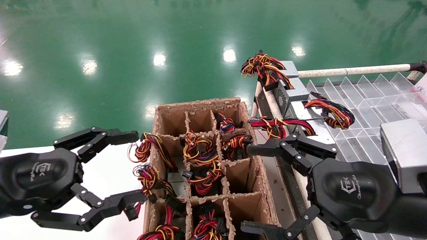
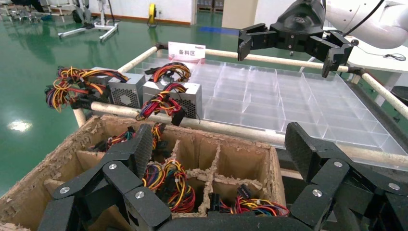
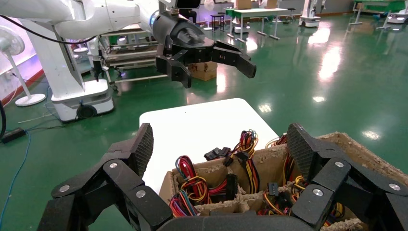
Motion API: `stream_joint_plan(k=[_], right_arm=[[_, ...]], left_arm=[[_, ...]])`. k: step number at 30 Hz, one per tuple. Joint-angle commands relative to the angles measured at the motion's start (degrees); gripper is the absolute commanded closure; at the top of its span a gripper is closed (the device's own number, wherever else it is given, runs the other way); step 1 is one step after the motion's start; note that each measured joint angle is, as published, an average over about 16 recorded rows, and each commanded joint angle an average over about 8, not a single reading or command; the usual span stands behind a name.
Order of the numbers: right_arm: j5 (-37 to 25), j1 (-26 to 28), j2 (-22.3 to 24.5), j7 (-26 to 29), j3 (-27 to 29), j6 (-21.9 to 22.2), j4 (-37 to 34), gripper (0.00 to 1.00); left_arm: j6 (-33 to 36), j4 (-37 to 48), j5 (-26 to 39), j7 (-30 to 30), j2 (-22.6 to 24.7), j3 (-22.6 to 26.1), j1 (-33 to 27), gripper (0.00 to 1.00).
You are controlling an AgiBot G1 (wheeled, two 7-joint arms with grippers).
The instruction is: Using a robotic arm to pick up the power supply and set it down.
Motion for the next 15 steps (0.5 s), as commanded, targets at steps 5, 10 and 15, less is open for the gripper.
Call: stream_joint_plan(k=[5,10,15], right_arm=[[0.0,0.0,0.0,0.0,0.0,0.0,0.0,0.0],[0.0,0.0,0.0,0.0,0.0,0.0,0.0,0.0],[0.0,0.0,0.0,0.0,0.0,0.0,0.01,0.0]], left_arm=[[0.0,0.0,0.0,0.0,0.0,0.0,0.0,0.0],[0.0,0.0,0.0,0.0,0.0,0.0,0.0,0.0],[0.0,0.0,0.0,0.0,0.0,0.0,0.0,0.0]])
